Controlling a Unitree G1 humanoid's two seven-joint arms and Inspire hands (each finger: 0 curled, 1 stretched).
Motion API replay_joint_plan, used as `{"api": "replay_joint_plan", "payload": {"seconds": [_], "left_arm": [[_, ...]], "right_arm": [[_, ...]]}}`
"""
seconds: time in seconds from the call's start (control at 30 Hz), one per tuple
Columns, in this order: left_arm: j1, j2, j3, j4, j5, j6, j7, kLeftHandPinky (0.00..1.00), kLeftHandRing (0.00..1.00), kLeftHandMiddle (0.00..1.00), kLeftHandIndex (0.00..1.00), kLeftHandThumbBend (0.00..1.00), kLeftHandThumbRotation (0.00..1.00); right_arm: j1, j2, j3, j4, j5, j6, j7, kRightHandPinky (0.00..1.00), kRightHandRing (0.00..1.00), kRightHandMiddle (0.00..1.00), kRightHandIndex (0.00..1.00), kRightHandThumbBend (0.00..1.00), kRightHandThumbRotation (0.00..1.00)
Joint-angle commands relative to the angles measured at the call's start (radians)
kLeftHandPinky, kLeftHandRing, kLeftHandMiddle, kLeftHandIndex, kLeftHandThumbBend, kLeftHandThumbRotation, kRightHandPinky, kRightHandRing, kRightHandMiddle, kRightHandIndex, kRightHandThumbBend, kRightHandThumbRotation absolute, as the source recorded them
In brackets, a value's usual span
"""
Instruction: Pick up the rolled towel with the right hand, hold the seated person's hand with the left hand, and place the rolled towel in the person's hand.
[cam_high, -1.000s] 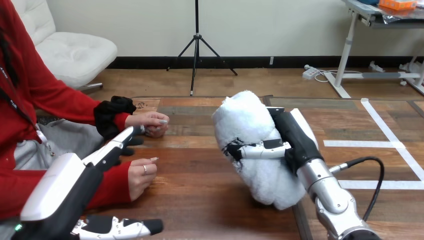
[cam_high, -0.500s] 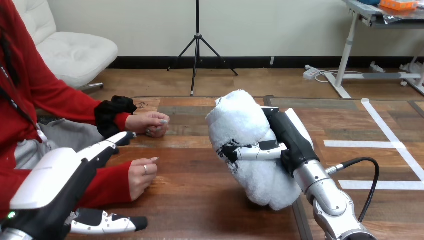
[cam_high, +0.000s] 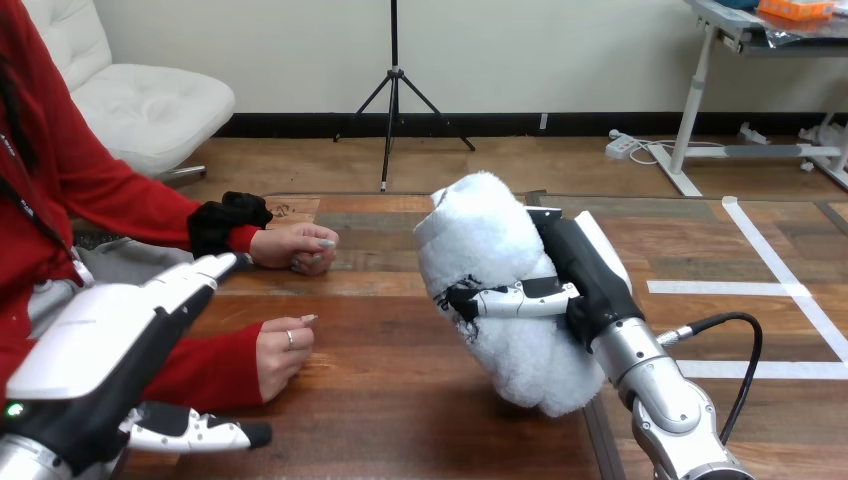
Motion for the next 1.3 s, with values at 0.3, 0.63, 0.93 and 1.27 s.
{"api": "replay_joint_plan", "payload": {"seconds": [0.3, 0.63, 0.93, 1.27], "left_arm": [[-0.105, 0.062, -0.023, 0.080, 0.077, 0.023, 0.065, 0.96, 0.98, 0.96, 0.96, 1.00, 0.37], [-0.143, 0.080, -0.047, 0.126, 0.116, 0.045, 0.077, 0.97, 0.98, 0.97, 0.97, 1.00, 0.36], [-0.181, 0.097, -0.077, 0.183, 0.142, 0.057, 0.095, 0.95, 0.97, 0.96, 0.96, 1.00, 0.36], [-0.219, 0.115, -0.119, 0.253, 0.177, 0.056, 0.127, 0.93, 0.96, 0.94, 0.95, 1.00, 0.37]], "right_arm": [[-0.010, -0.003, -0.046, -0.105, 0.077, -0.061, 0.077, 0.18, 0.21, 0.32, 0.43, 0.86, 0.00], [0.011, -0.002, -0.054, -0.150, 0.107, -0.049, 0.120, 0.18, 0.22, 0.32, 0.43, 0.86, 0.00], [0.036, 0.004, -0.062, -0.209, 0.145, -0.023, 0.161, 0.18, 0.22, 0.33, 0.43, 0.86, 0.00], [0.067, 0.004, -0.063, -0.284, 0.191, 0.008, 0.205, 0.18, 0.22, 0.34, 0.44, 0.85, 0.00]]}}
